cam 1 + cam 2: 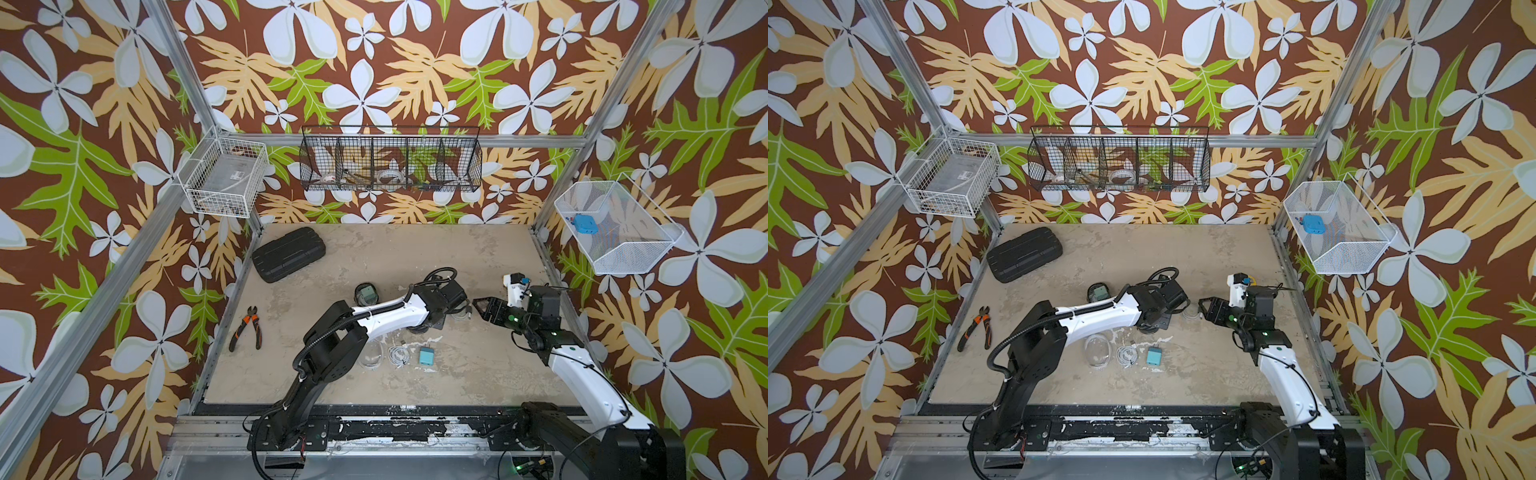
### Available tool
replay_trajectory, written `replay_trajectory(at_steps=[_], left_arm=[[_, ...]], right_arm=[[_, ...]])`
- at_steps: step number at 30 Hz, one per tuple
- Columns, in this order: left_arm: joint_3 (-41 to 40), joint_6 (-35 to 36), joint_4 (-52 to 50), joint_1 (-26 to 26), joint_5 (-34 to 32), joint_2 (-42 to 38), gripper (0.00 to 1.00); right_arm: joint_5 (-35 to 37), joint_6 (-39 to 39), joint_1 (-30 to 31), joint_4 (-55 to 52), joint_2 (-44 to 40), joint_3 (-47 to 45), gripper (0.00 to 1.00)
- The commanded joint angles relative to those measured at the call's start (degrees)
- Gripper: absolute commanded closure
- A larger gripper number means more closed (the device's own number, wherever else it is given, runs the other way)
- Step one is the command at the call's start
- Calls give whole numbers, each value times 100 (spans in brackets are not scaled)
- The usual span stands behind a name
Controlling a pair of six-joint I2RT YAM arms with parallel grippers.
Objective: Pack away charging kits
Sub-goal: Pick up the storage bag at the center of the board.
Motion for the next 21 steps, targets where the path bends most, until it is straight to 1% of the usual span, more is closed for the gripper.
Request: replay_trajectory(at_steps=[1, 5, 7, 8, 10, 12, 19, 21], left_arm=[[-541, 45, 729, 71, 181, -451, 100], [-1435, -16, 1535, 268, 613, -1097, 100], [-1803, 33, 1983, 353, 893, -1342, 100], [-1862, 41, 2028, 378, 930, -1388, 100], [-1946, 62, 2136, 383, 934, -1476, 100], [-2067, 24, 2302, 391, 867, -1577, 100], [-2282, -63, 2663, 470, 772, -1782, 100], [-2251, -44, 2649, 480, 773, -1801, 100]], right_arm=[[74, -358, 88, -110, 382, 267, 44], [477, -767, 105, -461, 964, 723, 45], [489, -776, 159, -461, 1268, 823, 48], [627, -808, 239, -498, 1385, 861, 48], [1077, -916, 461, -585, 1605, 990, 43], [1216, -921, 534, -582, 1817, 1068, 41], [1872, -1037, 840, -705, 2660, 1506, 41], [1946, -1027, 918, -707, 2802, 1596, 42]])
